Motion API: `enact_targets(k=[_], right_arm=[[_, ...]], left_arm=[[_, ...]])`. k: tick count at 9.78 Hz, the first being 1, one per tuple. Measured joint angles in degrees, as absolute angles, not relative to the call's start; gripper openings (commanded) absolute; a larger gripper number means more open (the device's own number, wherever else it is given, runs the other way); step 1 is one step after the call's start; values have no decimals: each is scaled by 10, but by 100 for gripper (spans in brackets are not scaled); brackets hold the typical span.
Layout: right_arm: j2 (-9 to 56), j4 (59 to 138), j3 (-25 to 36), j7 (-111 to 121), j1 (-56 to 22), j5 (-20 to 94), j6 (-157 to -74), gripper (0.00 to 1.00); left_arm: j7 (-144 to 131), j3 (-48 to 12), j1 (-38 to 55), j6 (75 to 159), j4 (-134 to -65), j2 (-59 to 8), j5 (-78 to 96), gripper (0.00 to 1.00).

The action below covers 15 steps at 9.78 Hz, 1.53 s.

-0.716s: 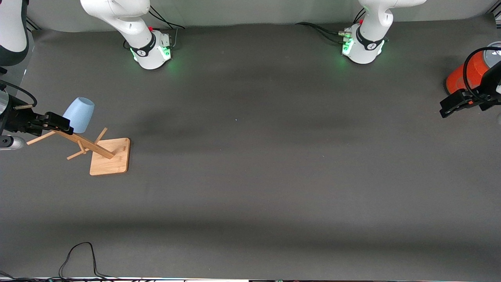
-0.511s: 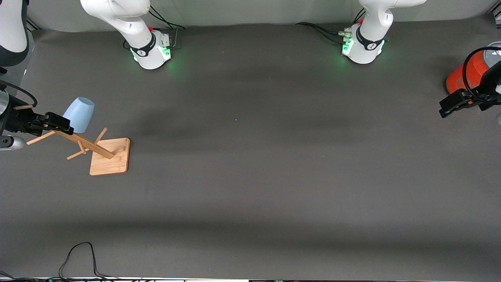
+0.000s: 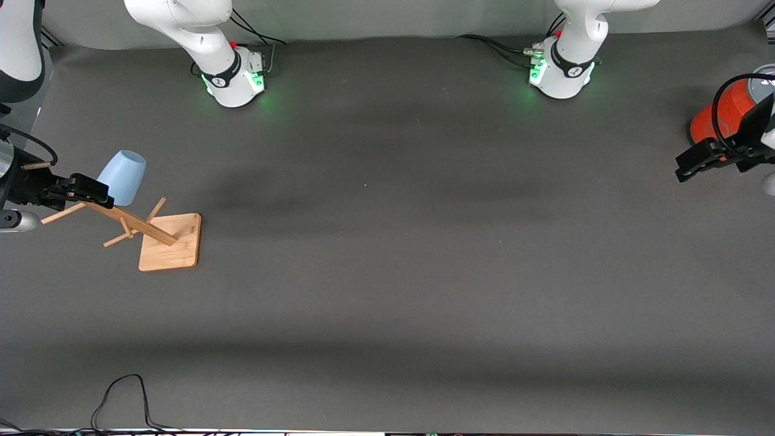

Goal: Rotate and upright cup with both arms
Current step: 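Move the right gripper to the blue cup on the wooden stand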

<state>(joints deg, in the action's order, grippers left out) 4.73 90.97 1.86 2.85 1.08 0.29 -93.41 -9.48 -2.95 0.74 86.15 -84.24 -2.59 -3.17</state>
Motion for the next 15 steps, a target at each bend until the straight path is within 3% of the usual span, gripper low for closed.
enact_targets(k=[2,6,9,15], right_arm=[[29,943,21,28,11,3,-941,100],[-97,1081,63,29,13,3,-973,100],[-107,1097,90,25,13,3,-973,100],[-101,1102,88,-237,13,33,-971,100]], left_arm=[[-74,-30,10,861,-842,-34,-32,100],[-57,-30,11,820,-842,-39,-31,100],[-51,-33,30,807,-843,-71,-31,100],[-29,-26,26,816,-825,-162,-31,100]])
